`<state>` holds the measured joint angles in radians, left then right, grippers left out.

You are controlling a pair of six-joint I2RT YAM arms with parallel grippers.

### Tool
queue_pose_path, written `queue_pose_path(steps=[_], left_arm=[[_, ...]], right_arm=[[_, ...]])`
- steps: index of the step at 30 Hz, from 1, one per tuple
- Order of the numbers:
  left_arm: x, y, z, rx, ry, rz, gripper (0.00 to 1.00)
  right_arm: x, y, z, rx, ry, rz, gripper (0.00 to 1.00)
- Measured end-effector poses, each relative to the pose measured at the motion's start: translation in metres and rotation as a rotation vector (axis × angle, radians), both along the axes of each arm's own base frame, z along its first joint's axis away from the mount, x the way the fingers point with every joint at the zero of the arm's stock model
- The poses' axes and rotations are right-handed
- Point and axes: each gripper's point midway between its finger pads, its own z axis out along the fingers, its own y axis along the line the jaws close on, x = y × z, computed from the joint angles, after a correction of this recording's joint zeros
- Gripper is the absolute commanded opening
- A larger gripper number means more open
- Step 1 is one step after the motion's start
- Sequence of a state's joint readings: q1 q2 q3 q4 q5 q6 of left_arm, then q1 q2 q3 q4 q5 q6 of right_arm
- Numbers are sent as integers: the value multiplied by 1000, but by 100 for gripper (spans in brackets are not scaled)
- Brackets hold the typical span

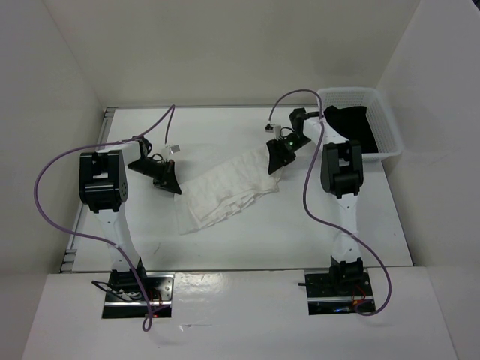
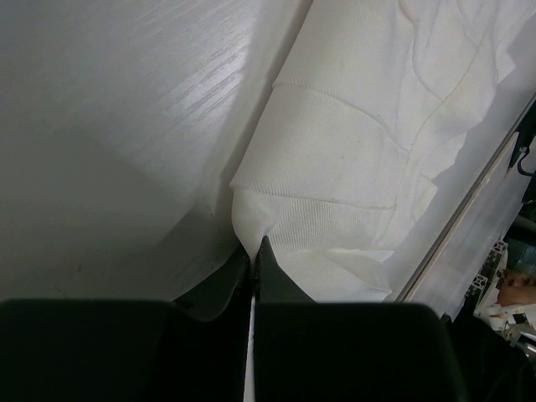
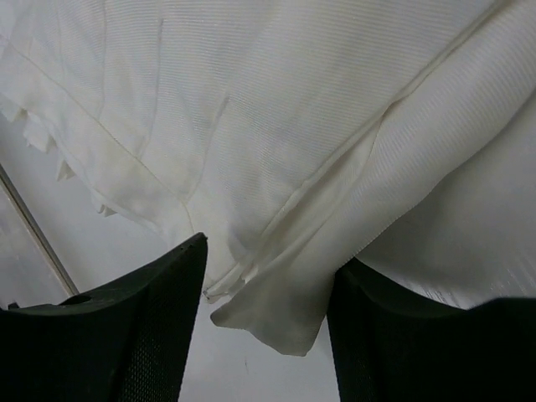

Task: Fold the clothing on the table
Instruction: Fold the skirt

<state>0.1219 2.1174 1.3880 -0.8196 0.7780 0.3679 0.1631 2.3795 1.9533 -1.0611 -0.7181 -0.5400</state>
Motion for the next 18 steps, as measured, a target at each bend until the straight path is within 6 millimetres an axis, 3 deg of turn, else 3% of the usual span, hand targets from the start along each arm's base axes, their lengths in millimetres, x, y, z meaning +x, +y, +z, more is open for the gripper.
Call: queue_pose_path(steps=[10,18], left_arm=[[0,0,0,0,0,0,0],[0,0,0,-2,3,0,0]], right_arm=[[-6,8,-3,14,43,16,49],[-9,11,-8,18,68,20,29]])
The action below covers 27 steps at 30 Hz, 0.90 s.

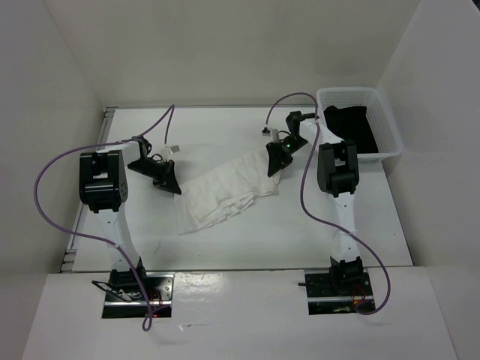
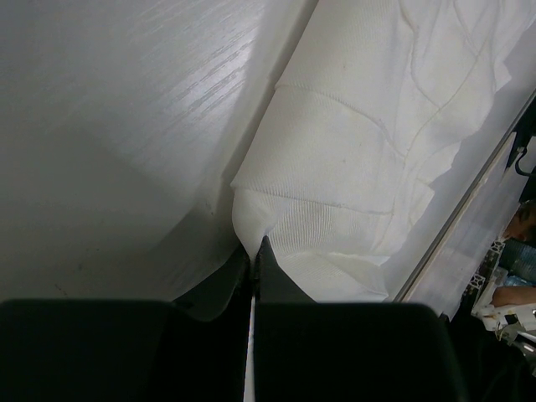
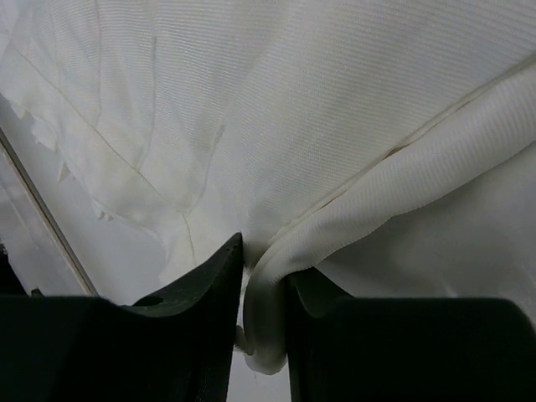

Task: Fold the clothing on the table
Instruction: Fold the skirt

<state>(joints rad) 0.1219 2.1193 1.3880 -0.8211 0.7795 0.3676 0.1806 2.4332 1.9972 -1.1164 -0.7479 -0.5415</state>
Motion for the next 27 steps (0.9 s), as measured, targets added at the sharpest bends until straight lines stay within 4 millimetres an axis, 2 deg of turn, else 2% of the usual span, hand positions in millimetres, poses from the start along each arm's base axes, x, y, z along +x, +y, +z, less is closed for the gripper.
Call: queue_pose_path(steps=[8,14,19,22,27], left_arm=[[0,0,0,-6,9,2,0],[0,0,1,-6,10,3,0],[5,-1,2,-5,-1,3,0],[13,-1,3,-6,-13,6,0],[30,1,6,7,-46,18,0]], right_arm=[[-7,6,-5,-16,25,18,0],[-5,2,-5,-117,15,-3,0],[5,-15,2,-292,-69,-25,0],[11,-19,19,-383,-147,-35,0],[15,-8,60,-478,-298,-20,0]])
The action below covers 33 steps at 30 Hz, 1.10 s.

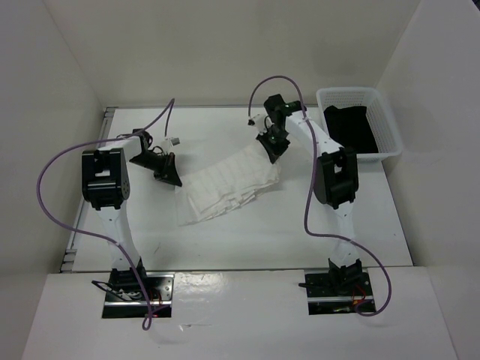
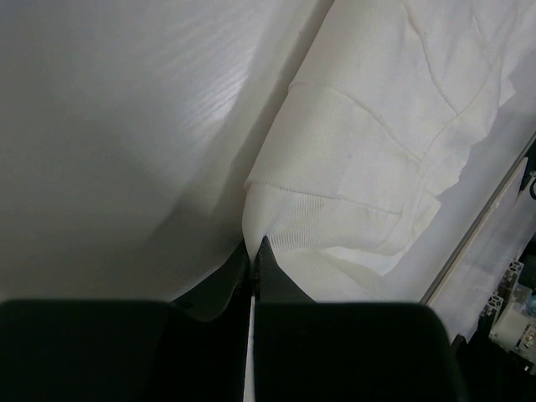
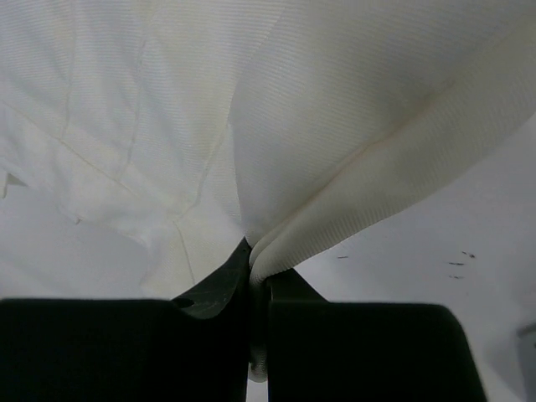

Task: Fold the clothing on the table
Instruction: Fold the skirt

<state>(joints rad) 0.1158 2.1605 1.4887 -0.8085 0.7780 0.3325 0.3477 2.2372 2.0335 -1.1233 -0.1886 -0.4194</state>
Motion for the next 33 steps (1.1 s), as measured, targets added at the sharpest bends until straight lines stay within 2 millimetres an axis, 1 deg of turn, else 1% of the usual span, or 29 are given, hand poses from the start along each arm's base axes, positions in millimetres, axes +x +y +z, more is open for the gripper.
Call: queue_pose_path(steps=[4,7,9,15,19,22,27,30,33], left_arm=[[9,-1,4,18,-16,6,0],[14,-4,4,25,-23,2,0],[15,-7,4,25,-16,3,0],[14,-12,4,24,-11,1,0],[15,-14,4,19,-4,13,0],[14,-15,2,18,1,14,0],[12,-21,2,17,15,15,0],[12,-25,2,17,10,5,0],[11,-29,2,18,4,-3,0]], right_arm=[[5,21,27,-55,-98,44,0],[6,44,48,-81,-174,88,0],[0,62,55,-96,-208,122,0],[-33,109,55,-137,-232,243,0],[-50,131,55,-139,-237,298,0],[-54,144,58,-128,-251,317,0],[-52,164,62,-101,-273,332,0],[-57,177,57,-96,-272,351,0],[-67,192,51,-86,-263,385,0]])
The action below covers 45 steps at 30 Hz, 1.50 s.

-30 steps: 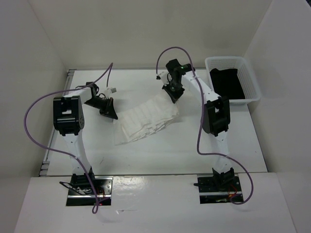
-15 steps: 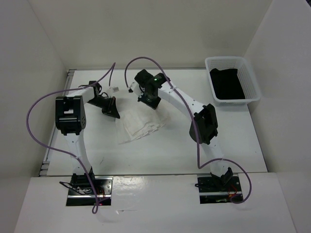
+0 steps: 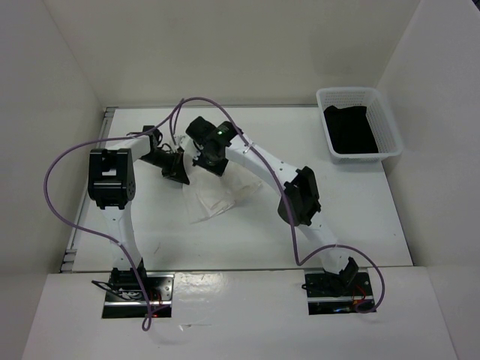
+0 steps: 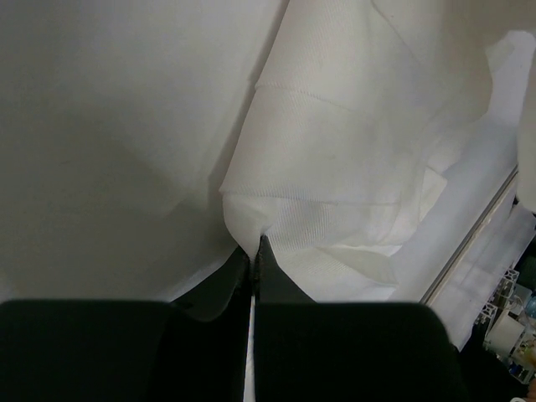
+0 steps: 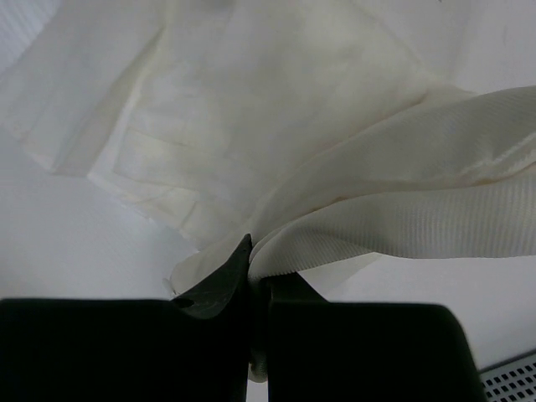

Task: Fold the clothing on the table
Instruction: Fold the skirt

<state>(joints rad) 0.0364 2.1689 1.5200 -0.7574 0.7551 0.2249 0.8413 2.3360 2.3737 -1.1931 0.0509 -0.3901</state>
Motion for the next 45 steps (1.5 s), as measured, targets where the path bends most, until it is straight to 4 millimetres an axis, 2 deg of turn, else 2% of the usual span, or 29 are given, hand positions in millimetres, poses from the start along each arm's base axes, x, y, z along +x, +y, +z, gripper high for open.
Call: queue_pose_path(steps=[4,8,17,25,31,35,37,39,40,41,42,44,45], left_arm=[[0,-2,1,0,-3,-3,0],[-1,-2,1,-1,5,4,0],[-1,-3,2,0,6,8,0],[-2,-2,4,2,0,9,0],[-3,-5,3,2,0,4,0],[-4,-8,3,2,-2,-5,0],[-4,-9,3,2,-2,-7,0],[-4,-9,3,2,-2,-7,0],[-4,-9,3,2,-2,-7,0],[-4,-9,3,2,-2,-7,0],[-4,-9,3,2,-2,-7,0],[-4,-9,3,2,-2,-7,0],[-4,-9,3,2,-2,-7,0]], right_arm=[[-18,19,-6,3,22,52,0],[-28,28,-9,9,37,79,0],[-36,36,-14,6,53,101,0],[-49,53,-7,40,56,138,0],[-48,64,1,84,50,143,0],[-48,72,-2,107,66,142,0],[-50,75,-5,113,77,145,5],[-53,80,-4,126,82,152,18],[-55,83,-3,131,83,156,21],[-58,86,-2,137,82,163,27],[-62,90,0,144,82,175,42],[-71,98,2,158,87,196,45],[-76,102,4,164,89,212,50]])
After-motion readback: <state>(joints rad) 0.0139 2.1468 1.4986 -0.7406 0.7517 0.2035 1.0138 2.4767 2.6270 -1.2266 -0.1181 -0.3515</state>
